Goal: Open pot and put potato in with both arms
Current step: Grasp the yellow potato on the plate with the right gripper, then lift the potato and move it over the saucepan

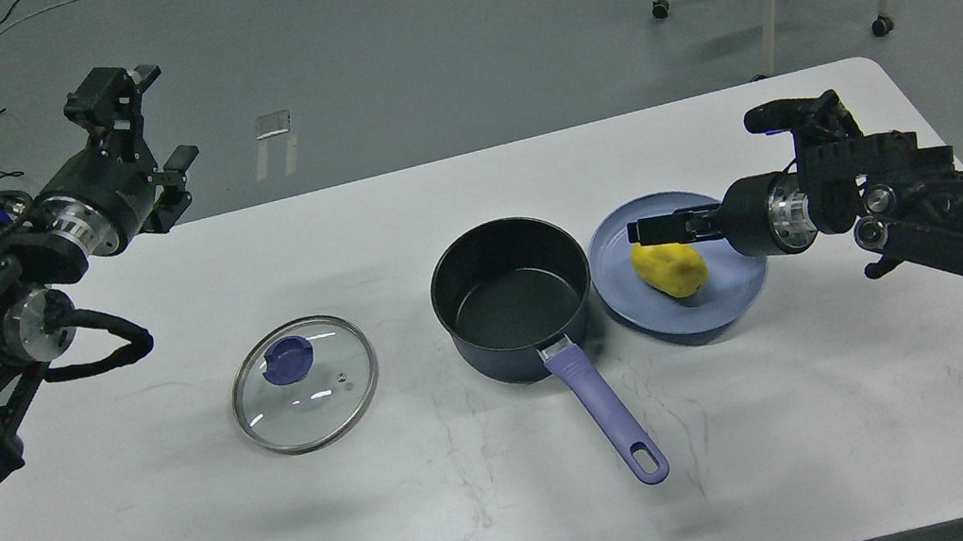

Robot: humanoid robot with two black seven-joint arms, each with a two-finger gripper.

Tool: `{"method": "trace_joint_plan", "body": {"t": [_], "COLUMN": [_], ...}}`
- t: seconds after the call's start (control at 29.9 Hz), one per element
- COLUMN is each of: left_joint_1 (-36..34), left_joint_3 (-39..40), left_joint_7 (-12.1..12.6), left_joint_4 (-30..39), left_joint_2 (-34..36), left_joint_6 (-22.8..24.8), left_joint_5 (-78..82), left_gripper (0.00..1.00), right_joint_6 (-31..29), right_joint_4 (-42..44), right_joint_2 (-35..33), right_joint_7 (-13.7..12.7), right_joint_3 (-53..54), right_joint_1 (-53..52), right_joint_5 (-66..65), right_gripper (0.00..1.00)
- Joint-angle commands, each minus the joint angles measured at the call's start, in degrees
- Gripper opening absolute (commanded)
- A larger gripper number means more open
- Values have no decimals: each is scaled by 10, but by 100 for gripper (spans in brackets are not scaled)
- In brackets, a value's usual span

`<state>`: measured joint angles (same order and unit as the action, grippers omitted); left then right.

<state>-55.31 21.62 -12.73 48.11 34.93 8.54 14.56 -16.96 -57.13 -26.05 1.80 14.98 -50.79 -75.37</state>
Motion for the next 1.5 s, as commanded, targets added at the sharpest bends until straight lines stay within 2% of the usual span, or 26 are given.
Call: {"method": "trace_joint_plan", "body": {"t": [0.0, 0.13, 0.47, 0.57, 0.63, 0.74, 0.77, 0.84, 0.94, 0.97, 1.14, 1.3, 1.47], "left_joint_1": [2, 2, 3, 4, 6, 9, 9, 9, 9, 9, 9, 9, 9], "left_joint_3": [2, 2, -1, -1, -1, -1, -1, -2, -3, -4, -4, -5, -4], "left_joint_7": [-19, -19, -20, -21, -22, -24, -28, -36, -38, -39, -43, -45, -45], "left_joint_4": [2, 2, 2, 2, 2, 2, 2, 2, 2, 2, 1, 2, 2], "left_joint_2": [-1, -1, 0, 0, 0, 0, 0, 0, 0, 0, -3, -3, -5], "left_joint_6": [0, 0, -1, -1, -2, -3, -2, -3, -2, -3, -3, -2, -2], "left_joint_5": [0, 1, 3, 3, 3, 3, 3, 3, 3, 3, 3, 3, 3], "left_gripper": [98, 98, 98, 98, 98, 98, 98, 98, 98, 98, 98, 98, 98], "right_joint_6": [0, 0, 0, 0, 0, 1, 2, 3, 4, 4, 4, 6, 7], "right_joint_4": [16, 19, 18, 18, 18, 18, 18, 19, 18, 18, 14, -27, -103], "right_joint_2": [4, 9, 12, 17, 19, 20, 20, 20, 20, 20, 14, -24, -75], "right_joint_7": [-1, -1, 0, 0, 0, 1, 2, 3, 6, 6, 6, 9, 22], "right_joint_3": [-23, -43, -50, -50, -50, -50, -50, -51, -51, -50, -50, -43, -42], "right_joint_1": [-8, -12, -10, -9, -8, -8, -8, -8, -8, -7, -7, -27, -92], "right_joint_5": [-6, -45, -50, -50, -50, -50, -50, -50, -49, -50, -49, -45, -43], "right_gripper": [90, 90, 89, 83, 82, 70, 63, 57, 54, 42, 27, 27, 26]}}
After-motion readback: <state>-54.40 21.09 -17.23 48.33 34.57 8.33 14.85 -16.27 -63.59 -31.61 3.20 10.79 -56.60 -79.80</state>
